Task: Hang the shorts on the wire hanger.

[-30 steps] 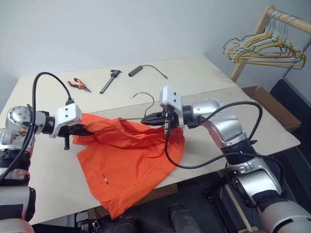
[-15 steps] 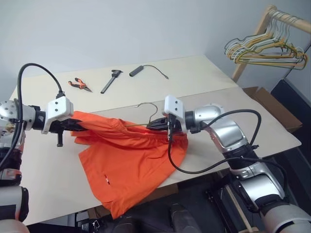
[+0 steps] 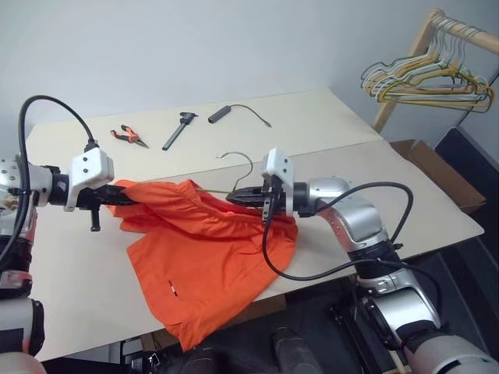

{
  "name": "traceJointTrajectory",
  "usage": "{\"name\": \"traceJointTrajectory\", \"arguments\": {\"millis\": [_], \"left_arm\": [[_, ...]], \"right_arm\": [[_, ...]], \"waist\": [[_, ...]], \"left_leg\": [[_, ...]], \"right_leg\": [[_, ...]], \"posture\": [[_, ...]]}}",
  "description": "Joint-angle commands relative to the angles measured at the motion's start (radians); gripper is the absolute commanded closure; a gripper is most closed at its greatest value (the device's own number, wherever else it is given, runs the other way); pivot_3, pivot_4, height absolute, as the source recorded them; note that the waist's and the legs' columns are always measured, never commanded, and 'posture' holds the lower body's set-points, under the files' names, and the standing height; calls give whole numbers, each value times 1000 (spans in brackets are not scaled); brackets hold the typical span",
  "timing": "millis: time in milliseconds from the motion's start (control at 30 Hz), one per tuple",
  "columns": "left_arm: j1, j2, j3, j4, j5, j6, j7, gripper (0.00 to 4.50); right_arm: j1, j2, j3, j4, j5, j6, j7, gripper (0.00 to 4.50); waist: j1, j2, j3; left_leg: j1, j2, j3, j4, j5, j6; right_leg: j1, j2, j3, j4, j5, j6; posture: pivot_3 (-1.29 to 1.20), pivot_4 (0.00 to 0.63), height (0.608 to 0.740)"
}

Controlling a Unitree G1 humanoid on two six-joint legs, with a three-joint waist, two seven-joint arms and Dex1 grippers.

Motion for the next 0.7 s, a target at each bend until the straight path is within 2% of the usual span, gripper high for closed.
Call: {"name": "traceJointTrajectory", "arguments": {"millis": [33,433,700], "left_arm": [[-32,17,35,-26,-24,10,8,4463],[11,35,62,-43,-37,19,23,4463],[64,13,28,-95,-17,23,56,4463]], "right_arm": [[6,0,8,13,-24,-45,-2,4500],[-18,-95,-17,53,-56,-122,54,4500],[-85,-135,-27,-30,-1,-45,130,4500]], "waist": [[2,0,0],[16,0,0],[17,0,0]], "left_leg": [[0,0,0,0,0,0],[0,0,0,0,0,0],[0,0,0,0,0,0]], "right_leg": [[0,0,0,0,0,0],[0,0,0,0,0,0],[0,0,0,-1,0,0]], "posture": [[-51,38,740],[-45,37,740],[-61,38,740]]}}
